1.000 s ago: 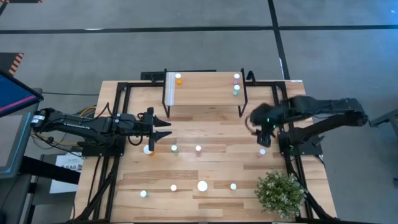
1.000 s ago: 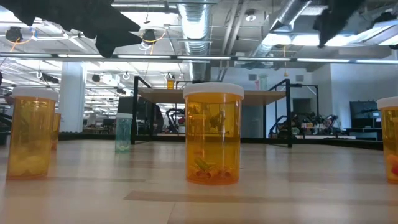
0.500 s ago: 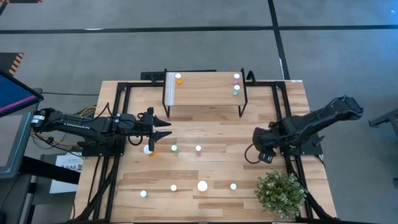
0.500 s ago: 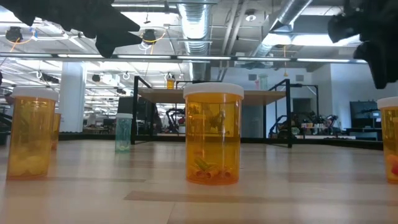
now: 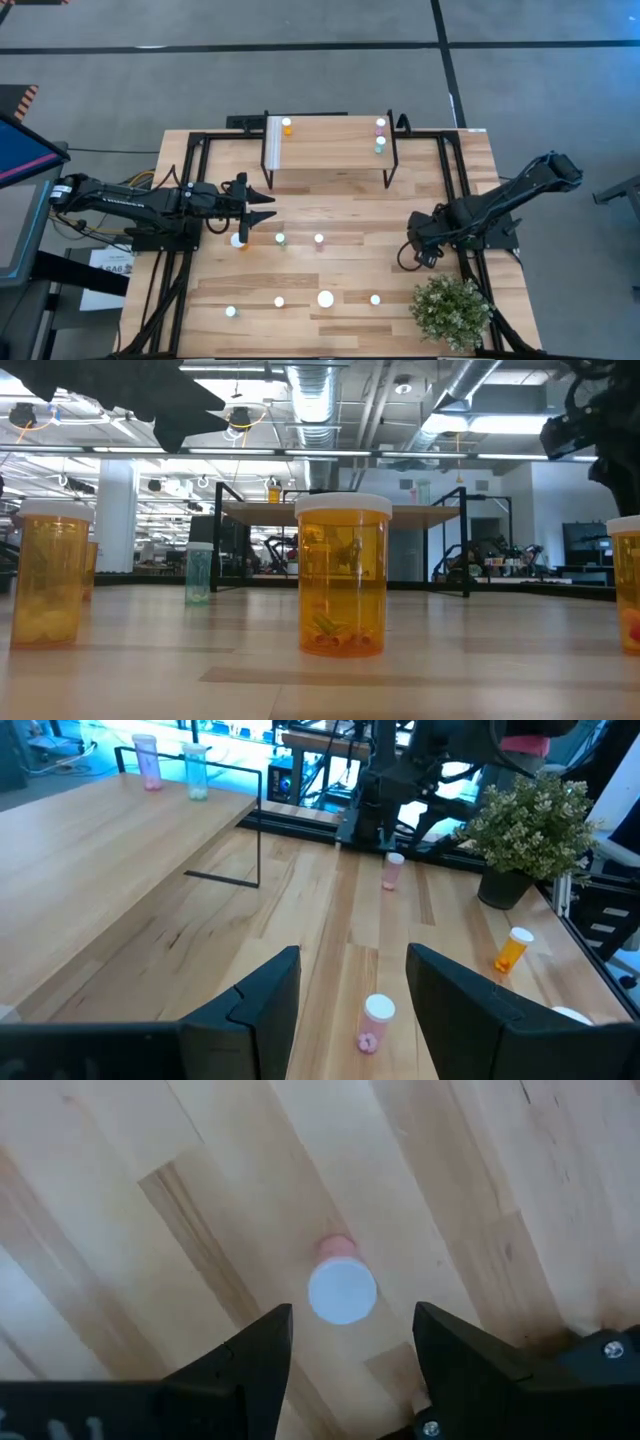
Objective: Pick and place medicine bottles onto shelf by color
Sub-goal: Put the right pink pill bottle on the shelf
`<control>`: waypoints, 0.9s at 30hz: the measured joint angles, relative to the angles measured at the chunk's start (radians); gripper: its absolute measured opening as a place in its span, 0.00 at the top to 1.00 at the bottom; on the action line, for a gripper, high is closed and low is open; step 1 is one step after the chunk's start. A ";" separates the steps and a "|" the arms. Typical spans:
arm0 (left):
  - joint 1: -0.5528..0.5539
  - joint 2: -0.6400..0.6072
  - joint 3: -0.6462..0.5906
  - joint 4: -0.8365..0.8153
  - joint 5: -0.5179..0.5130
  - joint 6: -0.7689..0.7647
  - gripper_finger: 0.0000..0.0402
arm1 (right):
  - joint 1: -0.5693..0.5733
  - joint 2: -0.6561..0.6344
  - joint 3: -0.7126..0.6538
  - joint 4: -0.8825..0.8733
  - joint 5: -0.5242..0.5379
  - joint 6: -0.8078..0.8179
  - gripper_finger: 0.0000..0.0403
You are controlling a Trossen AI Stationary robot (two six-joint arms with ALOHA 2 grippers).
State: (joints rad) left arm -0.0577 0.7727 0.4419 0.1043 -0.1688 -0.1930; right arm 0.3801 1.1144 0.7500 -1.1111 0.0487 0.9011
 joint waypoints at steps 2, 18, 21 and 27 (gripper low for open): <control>0.000 0.000 0.000 0.001 0.000 0.000 0.57 | -0.002 0.000 -0.008 0.014 0.001 0.001 0.43; 0.000 0.000 0.000 0.000 0.000 -0.001 0.57 | -0.010 0.000 -0.073 0.099 0.025 0.008 0.42; 0.000 0.000 0.000 0.000 0.000 -0.001 0.57 | -0.017 0.000 -0.073 0.099 0.042 0.007 0.42; 0.000 0.000 0.000 0.000 0.000 0.000 0.57 | -0.031 0.002 -0.073 0.099 0.042 0.008 0.43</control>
State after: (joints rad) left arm -0.0574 0.7727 0.4419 0.1047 -0.1684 -0.1932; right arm 0.3496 1.1166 0.6767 -1.0118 0.0906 0.9090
